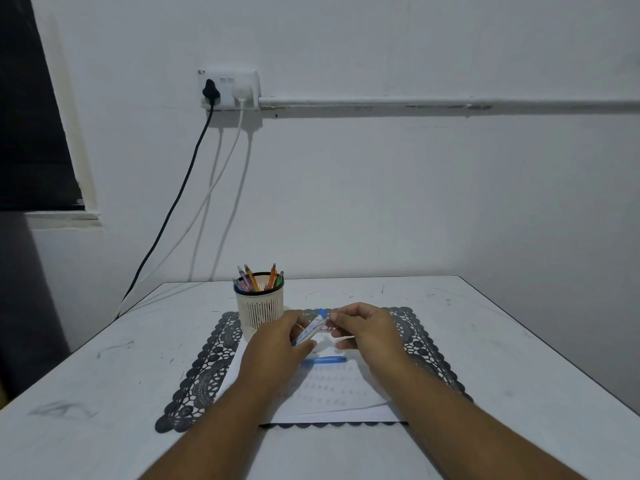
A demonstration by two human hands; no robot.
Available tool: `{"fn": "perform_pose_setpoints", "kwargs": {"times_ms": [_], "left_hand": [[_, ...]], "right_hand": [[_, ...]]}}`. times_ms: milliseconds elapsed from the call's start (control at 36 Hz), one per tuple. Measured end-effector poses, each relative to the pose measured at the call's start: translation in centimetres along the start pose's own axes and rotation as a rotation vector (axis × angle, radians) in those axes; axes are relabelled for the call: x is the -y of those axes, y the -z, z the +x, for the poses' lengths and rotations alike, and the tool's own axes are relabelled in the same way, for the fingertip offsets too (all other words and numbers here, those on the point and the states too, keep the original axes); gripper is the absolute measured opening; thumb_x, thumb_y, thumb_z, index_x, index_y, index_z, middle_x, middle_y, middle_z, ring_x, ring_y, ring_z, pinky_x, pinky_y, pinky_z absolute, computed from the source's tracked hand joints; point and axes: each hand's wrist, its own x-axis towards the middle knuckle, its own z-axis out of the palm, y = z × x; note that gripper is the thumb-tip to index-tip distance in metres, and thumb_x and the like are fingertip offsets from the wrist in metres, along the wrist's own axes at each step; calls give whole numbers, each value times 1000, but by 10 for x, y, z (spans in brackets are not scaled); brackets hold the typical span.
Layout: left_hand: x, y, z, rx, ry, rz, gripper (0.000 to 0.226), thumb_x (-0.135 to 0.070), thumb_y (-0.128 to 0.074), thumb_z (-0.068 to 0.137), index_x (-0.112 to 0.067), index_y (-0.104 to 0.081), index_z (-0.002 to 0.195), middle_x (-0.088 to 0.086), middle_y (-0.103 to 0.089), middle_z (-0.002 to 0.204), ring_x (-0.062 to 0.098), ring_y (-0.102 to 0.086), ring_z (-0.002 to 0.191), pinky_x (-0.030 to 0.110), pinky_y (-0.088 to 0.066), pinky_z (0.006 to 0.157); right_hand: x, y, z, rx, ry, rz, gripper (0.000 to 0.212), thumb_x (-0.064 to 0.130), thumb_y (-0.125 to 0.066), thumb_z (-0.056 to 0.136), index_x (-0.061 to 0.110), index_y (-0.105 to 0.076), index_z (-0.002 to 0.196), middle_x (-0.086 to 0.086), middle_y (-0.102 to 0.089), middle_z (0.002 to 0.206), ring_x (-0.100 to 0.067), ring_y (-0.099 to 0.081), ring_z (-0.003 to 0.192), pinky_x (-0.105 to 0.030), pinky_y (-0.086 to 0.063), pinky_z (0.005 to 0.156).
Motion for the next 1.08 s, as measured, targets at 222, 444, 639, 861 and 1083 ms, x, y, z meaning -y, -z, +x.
{"fn": "perform_pose_setpoints", "kwargs": {"times_ms": [222, 444, 639, 861, 1083], "left_hand": [[-1, -2, 0, 11, -3, -60, 25, -28, -82, 85, -37, -65, 102, -13, -68, 86, 6, -64, 78, 36, -59, 69], [0, -4, 0, 7, 23, -115, 24, -27, -82, 85, -37, -65, 98, -12, -68, 87, 9, -64, 79, 41, -59, 71], [0, -5, -1, 2, 55, -159, 26, -28, -84, 83, -40, -66, 97, -13, -69, 89, 7, -65, 81, 43, -61, 72], [-1, -4, -1, 15, 58, -148, 26, -29, -83, 84, -39, -65, 100, -14, -69, 90, 7, -66, 81, 40, -61, 73], [-4, -5, -2, -1, 51, -137, 25, -28, -83, 84, -37, -65, 100, -13, -68, 88, 7, -64, 80, 37, -60, 72]], "right_hand": [[0, -2, 1, -58, 52, -10, 11, 3, -72, 92, 10, -82, 93, -15, -78, 88, -25, -70, 78, -36, -56, 59], [2, -1, 2, -90, 77, -5, 8, 2, -73, 91, 6, -79, 92, -17, -77, 88, -24, -68, 74, -33, -58, 53], [3, 0, 0, -58, 87, 31, 10, 4, -79, 87, -3, -73, 91, -24, -75, 89, -24, -69, 72, -36, -57, 55], [5, -1, -1, -21, 91, 64, 9, -3, -77, 87, -5, -74, 96, -16, -73, 79, -18, -69, 67, -31, -59, 56], [5, -2, -1, -10, 98, 60, 9, -4, -74, 89, 1, -78, 96, -14, -76, 84, -16, -70, 71, -30, -60, 61]]}}
